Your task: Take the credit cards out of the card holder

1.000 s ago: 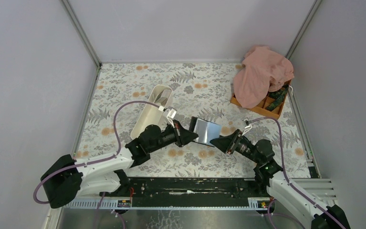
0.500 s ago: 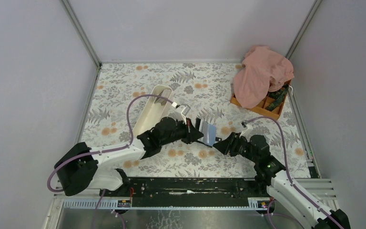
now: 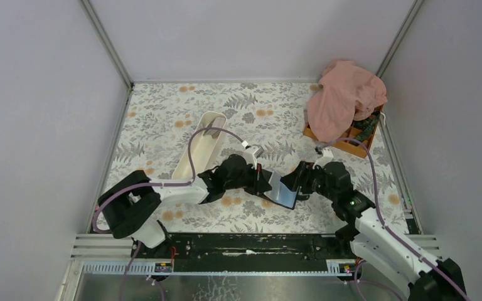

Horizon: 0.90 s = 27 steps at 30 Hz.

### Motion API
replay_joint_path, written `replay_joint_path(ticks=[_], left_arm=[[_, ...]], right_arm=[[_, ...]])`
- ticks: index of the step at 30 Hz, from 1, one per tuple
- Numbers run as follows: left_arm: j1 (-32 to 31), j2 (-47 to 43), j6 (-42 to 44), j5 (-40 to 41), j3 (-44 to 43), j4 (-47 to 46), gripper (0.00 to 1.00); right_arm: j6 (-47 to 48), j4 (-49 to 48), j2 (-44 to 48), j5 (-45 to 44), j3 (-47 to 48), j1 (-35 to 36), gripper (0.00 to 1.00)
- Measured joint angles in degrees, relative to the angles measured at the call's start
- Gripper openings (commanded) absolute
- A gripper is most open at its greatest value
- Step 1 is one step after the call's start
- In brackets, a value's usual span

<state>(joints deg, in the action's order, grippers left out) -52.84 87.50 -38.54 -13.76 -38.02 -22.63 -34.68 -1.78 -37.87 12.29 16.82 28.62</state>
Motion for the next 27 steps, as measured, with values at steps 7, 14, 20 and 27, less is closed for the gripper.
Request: replay_joint_path(ticks=[7,14,20,27], left_arm=[[0.00,2.05,0.87,-0.90,-0.13,0.04,0.00],[-0.04,3.91,1.25,-1.11,-1.22,-0.04,0.00],[0.07,5.03,1.44,-1.20,-1.97,0.02,0.00],[0.07,5.49,1.86,-0.66,-2.03,0.48,0.00]], right_arm=[[2.84,2.29,-11.82,-3.13,6.49,2.69,0.67],[5.75,4.35,-18.40,-6.80,12.70,7.76,0.66],[7.48,6.10,-22.95,-9.07,14.01,11.91,0.57],[7.93,6.67,-25.77,-10.21,14.01,12.31,0.49]])
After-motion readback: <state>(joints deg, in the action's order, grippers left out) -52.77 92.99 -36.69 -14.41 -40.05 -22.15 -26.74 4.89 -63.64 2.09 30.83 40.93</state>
